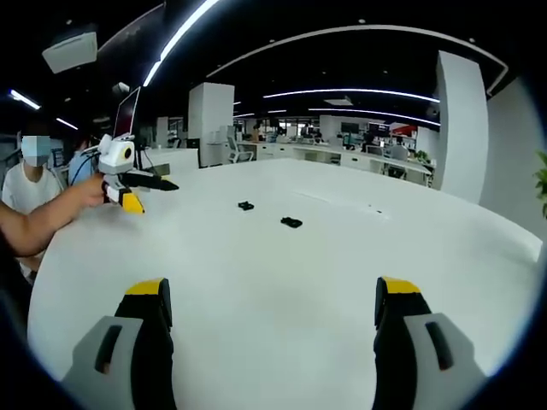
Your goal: Snap the two parts of the plastic buckle together until the buckle closes and remains connected.
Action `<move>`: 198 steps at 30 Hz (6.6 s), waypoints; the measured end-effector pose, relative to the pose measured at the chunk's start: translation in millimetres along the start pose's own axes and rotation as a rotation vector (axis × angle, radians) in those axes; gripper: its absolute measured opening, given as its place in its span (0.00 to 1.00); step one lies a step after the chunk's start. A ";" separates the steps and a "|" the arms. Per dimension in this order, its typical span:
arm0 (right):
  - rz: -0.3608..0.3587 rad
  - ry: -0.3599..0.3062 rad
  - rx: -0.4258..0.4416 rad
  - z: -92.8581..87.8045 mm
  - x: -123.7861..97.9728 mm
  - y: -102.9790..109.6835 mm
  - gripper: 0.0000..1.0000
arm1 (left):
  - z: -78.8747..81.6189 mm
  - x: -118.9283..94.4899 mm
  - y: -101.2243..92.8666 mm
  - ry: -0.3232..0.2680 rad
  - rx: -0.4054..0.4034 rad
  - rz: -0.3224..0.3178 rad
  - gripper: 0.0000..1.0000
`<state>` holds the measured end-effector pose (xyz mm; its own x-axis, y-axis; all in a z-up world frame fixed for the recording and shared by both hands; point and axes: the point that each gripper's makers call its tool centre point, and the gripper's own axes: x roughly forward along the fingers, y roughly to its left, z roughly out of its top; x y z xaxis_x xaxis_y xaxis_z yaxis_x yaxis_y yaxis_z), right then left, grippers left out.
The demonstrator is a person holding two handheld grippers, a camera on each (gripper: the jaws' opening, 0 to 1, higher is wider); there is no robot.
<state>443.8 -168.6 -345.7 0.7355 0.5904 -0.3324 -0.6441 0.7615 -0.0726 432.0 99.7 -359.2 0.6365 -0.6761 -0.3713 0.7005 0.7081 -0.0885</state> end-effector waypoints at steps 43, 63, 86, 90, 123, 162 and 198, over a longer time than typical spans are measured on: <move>-0.017 0.014 -0.020 17.1 18.0 -14.2 1.00 | 29.5 40.2 28.8 -0.002 -0.001 -0.039 0.93; -0.021 0.028 -0.020 17.0 24.3 -17.5 1.00 | 36.2 44.3 24.3 -0.004 0.004 -0.047 0.92; -0.017 0.038 -0.014 17.0 30.8 -21.6 1.00 | 41.4 55.6 24.8 0.017 0.017 -0.065 0.93; -0.021 0.034 -0.014 19.0 32.0 -23.4 1.00 | 41.5 57.0 25.2 0.019 0.018 -0.065 0.93; -0.022 0.061 -0.022 16.2 48.1 -32.4 0.99 | 49.5 80.4 33.4 0.033 0.040 -0.080 0.92; -0.031 0.054 0.016 16.3 66.8 -56.9 0.99 | 48.8 98.8 59.6 0.051 0.033 -0.054 0.91; -0.032 0.071 0.006 15.2 79.8 -63.2 0.99 | 45.5 110.2 65.9 0.080 0.045 -0.057 0.90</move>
<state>546.4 -165.6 -353.4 0.7389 0.5453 -0.3957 -0.6190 0.7814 -0.0790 563.1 62.6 -363.9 0.5687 -0.6955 -0.4392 0.7500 0.6577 -0.0703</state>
